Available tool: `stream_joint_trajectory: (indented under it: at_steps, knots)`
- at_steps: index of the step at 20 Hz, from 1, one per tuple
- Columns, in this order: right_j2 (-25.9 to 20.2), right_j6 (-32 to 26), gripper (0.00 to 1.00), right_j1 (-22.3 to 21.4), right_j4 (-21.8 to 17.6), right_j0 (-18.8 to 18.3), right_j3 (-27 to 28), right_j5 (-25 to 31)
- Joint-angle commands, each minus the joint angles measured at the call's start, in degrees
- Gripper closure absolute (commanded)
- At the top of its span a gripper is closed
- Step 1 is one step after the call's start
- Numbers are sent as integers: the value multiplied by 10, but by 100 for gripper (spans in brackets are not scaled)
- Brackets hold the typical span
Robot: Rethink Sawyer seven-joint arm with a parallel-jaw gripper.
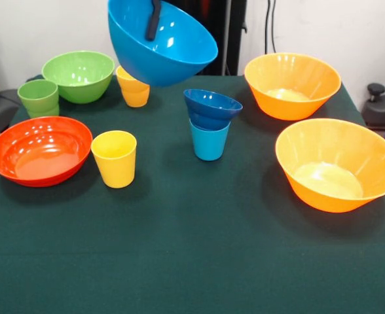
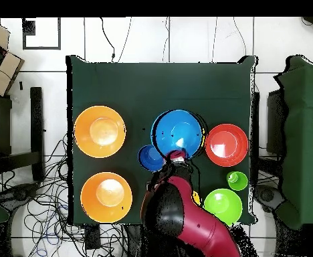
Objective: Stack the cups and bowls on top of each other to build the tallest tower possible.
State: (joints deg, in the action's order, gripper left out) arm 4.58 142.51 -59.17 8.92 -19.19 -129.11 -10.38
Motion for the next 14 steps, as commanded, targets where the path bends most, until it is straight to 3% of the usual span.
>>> stream_joint_trajectory:
  at_steps: [1,14]
  knots:
    - [-72,166,100,21,7,-5,-37,-53]
    - [-82,209,100,34,0,-5,-47,-81]
